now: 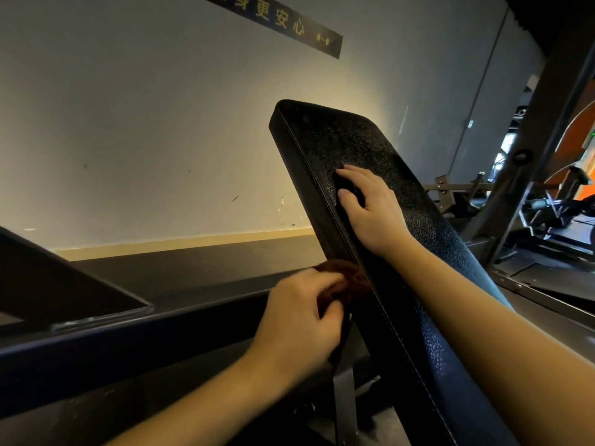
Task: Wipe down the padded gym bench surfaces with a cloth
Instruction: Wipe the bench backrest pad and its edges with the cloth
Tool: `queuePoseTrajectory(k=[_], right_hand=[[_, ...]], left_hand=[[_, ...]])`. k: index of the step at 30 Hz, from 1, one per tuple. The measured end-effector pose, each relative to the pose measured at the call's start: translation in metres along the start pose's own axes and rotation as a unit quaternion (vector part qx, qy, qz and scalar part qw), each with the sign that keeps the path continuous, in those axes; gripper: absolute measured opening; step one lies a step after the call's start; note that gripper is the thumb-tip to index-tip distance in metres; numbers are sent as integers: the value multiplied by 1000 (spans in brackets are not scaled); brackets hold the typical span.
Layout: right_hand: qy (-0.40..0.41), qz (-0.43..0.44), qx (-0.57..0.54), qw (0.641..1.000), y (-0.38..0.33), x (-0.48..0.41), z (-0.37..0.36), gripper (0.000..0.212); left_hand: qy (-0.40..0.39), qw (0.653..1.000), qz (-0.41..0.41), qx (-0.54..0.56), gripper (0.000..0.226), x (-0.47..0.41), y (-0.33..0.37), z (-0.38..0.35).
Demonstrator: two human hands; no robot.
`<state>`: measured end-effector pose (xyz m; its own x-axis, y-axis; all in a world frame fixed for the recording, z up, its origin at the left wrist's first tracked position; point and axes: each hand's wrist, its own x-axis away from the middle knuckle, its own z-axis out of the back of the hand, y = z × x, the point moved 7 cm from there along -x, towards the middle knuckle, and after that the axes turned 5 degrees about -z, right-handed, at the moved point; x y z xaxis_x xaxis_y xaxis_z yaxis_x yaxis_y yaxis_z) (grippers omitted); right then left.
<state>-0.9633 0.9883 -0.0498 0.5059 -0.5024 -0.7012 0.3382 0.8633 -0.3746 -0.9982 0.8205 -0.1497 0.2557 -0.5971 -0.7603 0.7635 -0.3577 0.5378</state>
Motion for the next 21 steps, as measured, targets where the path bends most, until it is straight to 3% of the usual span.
queuePoseTrajectory(k=[3,6,9,12,13,17,21], right_hand=[[-3,2,-3,1000,0,0,0,41],[-1,-3,-2,1000,1,0,0,41],[0,-4,-3,1000,0,0,0,41],[1,-5,-4,1000,0,1,1,41],[-2,-5,-4,1000,-1,2,0,41],[-9,-5,-2,1000,-1,3,1,42],[-10,-1,-12,1000,-2,3,1,42]], left_hand=[[69,995,77,6,21,-42,-25,25],[105,990,84,-47,22,-68,-30,26],[32,996,84,14,25,-30,-21,-2],[-117,991,63,25,29,26,-1,-21],[-135,988,76,20,29,32,-2,-19],[-13,987,161,16,14,-13,-26,22],[92,984,149,14,16,-64,-41,41]])
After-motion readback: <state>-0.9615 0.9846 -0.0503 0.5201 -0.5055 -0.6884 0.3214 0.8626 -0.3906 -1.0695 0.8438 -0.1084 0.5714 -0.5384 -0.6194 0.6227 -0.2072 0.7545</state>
